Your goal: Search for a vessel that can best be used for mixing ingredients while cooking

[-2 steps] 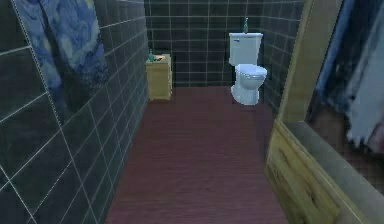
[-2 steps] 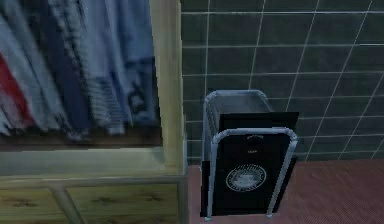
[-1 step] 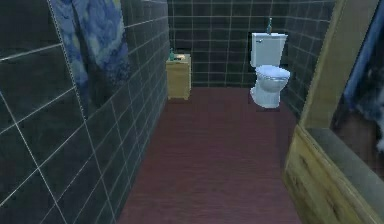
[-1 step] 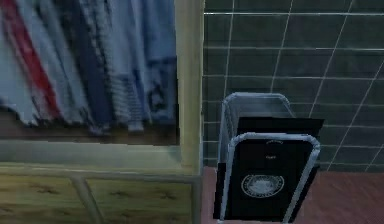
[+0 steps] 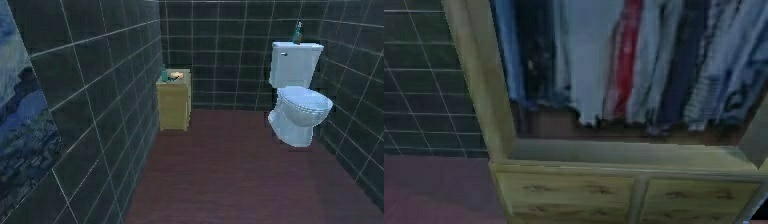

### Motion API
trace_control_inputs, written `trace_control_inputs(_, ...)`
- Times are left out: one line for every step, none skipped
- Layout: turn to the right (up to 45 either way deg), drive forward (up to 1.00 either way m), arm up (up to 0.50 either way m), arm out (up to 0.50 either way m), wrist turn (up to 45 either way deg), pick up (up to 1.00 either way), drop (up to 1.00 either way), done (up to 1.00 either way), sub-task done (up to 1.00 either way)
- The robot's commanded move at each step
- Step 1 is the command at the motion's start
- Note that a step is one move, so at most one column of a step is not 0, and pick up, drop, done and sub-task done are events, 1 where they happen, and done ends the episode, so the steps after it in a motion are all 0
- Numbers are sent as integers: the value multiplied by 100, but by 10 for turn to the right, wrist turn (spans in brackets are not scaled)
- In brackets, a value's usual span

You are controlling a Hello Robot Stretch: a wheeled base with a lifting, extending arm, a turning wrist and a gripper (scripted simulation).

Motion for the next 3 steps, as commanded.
trace_control_inputs(0,100,0,0,0,0,0,0,0)
trace_control_inputs(-60,0,0,0,0,0,0,0,0)
trace_control_inputs(0,55,0,0,0,0,0,0,0)
